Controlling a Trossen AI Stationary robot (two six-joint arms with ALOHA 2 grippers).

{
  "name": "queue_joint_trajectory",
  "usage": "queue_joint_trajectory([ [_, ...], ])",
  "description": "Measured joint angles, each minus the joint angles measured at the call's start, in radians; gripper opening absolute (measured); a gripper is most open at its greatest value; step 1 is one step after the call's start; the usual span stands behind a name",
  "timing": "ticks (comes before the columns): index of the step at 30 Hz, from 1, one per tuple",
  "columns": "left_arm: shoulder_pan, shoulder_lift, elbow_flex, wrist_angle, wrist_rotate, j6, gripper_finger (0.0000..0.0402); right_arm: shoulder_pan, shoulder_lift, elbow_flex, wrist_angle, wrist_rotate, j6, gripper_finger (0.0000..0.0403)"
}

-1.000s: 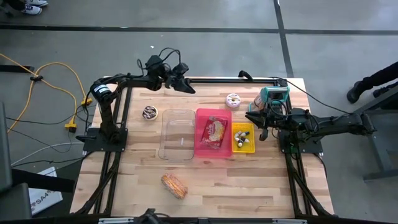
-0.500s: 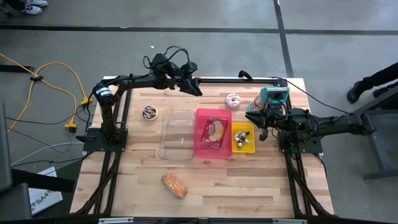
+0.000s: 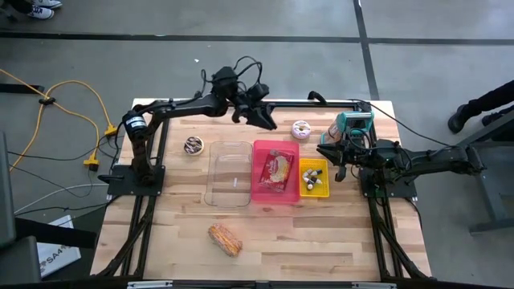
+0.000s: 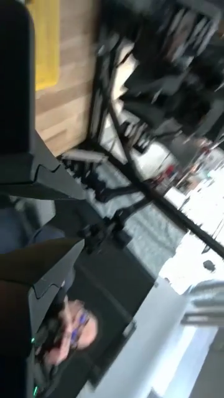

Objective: Pick & Place Food Item
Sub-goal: Put the black donut into the transparent bin

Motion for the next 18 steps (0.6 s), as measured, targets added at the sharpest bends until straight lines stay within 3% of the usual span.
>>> queue_joint_trajectory([
  [8, -0.008, 0.000, 0.104, -0.360, -0.251, 0.358, 0.0104, 0.000, 0.000, 0.000, 0.000, 0.000, 0.000, 0.0044],
  [18, -0.027, -0.012, 0.122, -0.529, -0.460, 0.564, 0.0104, 0.000, 0.000, 0.000, 0.000, 0.000, 0.000, 0.0044],
])
